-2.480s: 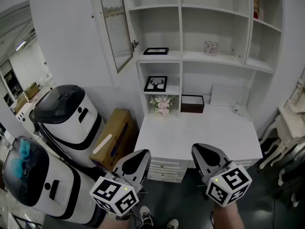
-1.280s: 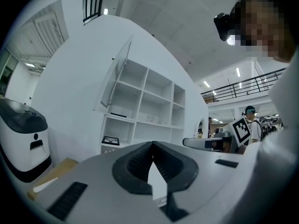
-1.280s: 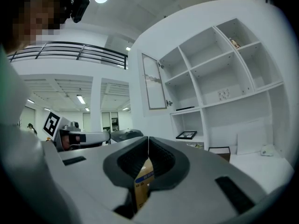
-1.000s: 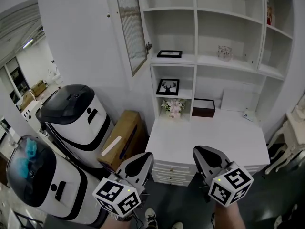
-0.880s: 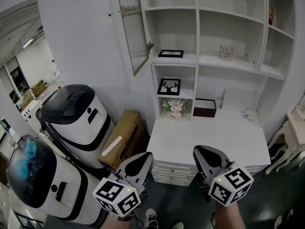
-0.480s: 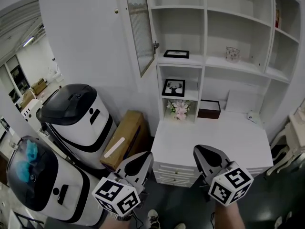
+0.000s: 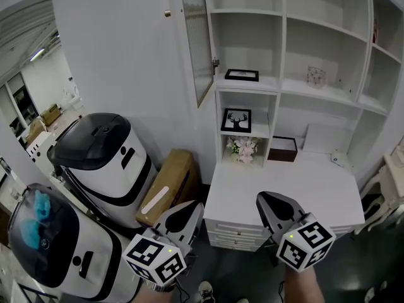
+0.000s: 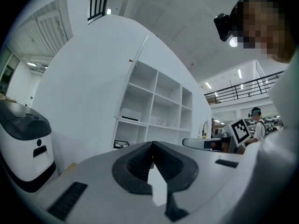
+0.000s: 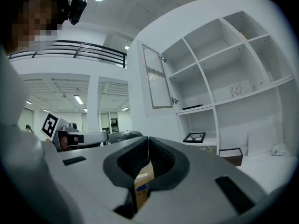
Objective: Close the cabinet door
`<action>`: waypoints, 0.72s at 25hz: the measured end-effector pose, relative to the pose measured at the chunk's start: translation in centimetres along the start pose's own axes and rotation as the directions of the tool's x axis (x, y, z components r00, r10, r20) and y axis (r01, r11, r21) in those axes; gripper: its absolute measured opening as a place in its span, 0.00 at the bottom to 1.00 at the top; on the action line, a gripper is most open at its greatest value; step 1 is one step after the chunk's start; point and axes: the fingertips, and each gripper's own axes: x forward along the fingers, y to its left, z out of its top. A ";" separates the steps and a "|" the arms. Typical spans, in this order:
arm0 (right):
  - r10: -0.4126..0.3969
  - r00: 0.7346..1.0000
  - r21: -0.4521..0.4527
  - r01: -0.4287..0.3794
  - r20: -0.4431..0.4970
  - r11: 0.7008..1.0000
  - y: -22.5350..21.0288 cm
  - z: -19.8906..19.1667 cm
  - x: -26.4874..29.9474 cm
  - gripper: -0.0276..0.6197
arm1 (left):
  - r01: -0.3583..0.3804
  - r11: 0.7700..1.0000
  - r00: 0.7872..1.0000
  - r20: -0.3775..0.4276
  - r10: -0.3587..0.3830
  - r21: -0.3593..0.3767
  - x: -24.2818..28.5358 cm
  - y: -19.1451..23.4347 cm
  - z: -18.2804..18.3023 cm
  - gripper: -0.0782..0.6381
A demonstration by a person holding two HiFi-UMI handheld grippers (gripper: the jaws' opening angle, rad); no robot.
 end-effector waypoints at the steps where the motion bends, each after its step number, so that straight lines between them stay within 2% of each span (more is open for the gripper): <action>1: 0.000 1.000 0.000 0.000 -0.001 1.000 0.1 0.0 0.4 0.05 | 0.001 1.000 1.000 0.000 -0.001 0.000 0.0 0.4 0.1 0.12; 18: 0.026 1.000 0.006 -0.026 -0.006 1.000 2.2 -0.5 9.5 0.05 | -0.006 1.000 0.999 -0.033 0.006 -0.008 0.6 8.5 0.4 0.12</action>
